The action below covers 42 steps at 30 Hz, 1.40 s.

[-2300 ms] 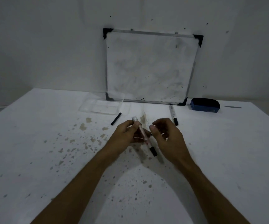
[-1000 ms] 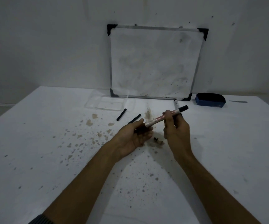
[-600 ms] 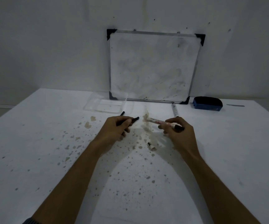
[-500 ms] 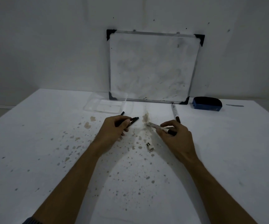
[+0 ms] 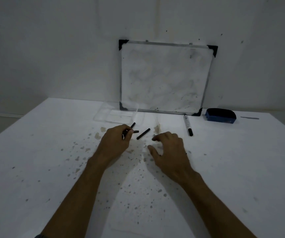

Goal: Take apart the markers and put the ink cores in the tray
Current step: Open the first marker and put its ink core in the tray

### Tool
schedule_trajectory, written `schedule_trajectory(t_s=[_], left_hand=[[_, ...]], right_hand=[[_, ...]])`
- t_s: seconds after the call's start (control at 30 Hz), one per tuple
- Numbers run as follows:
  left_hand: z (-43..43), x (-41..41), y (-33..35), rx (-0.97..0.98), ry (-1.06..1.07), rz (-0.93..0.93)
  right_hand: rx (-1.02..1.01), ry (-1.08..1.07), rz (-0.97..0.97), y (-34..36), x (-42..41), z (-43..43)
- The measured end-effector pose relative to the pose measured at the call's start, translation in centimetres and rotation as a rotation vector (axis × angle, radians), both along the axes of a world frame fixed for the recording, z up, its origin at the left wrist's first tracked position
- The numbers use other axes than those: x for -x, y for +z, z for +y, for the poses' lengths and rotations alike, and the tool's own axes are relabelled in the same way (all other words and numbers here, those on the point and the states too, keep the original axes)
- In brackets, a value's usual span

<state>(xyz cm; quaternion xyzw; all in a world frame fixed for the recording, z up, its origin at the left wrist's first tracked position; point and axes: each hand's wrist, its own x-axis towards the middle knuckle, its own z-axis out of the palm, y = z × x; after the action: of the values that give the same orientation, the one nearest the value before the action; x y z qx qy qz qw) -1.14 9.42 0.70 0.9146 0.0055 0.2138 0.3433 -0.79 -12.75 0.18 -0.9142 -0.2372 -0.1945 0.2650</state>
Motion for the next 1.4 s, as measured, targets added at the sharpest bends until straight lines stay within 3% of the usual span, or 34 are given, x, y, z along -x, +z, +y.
schedule_trajectory(t_s=[0.1, 0.17, 0.33, 0.6, 0.8, 1.0, 1.1, 1.2, 1.3, 1.4], left_hand=[[1.5, 0.6, 1.4, 0.058, 0.037, -0.068], [2.7, 0.5, 2.7, 0.141, 0.054, -0.076], [6.6, -3.6, 6.3, 0.095, 0.076, -0.074], [9.1, -13.5, 5.6, -0.187, -0.008, 0.359], [9.7, -15.5, 5.5, -0.237, -0.015, 0.464], [7.5, -12.5, 7.6, -0.069, -0.04, 0.249], [4.3, -9.0, 7.0, -0.022, -0.091, 0.128], [1.4, -5.5, 4.0, 0.106, 0.036, 0.048], [-1.3, -3.1, 0.5, 0.269, 0.152, 0.037], [-3.0, -2.7, -1.6, 0.259, 0.141, 0.021]], right_hand=[[0.203, 0.11, -0.032, -0.1, 0.3, 3.1], [0.303, 0.064, 0.011, -0.4, 0.4, 5.0], [0.226, -0.18, 0.028, -1.3, 0.7, 7.6], [0.167, -0.219, -0.042, -2.3, -0.3, 7.7], [0.173, -0.229, -0.058, -2.5, -0.8, 7.7], [0.138, -0.179, 0.003, -1.4, -0.2, 7.4], [-0.007, -0.085, 0.03, -0.4, -0.1, 6.6], [-0.171, -0.006, 0.048, 0.7, -0.5, 5.2], [-0.205, -0.059, 0.066, 1.1, -1.4, 3.2], [-0.142, -0.161, 0.072, 1.1, -2.5, 0.8]])
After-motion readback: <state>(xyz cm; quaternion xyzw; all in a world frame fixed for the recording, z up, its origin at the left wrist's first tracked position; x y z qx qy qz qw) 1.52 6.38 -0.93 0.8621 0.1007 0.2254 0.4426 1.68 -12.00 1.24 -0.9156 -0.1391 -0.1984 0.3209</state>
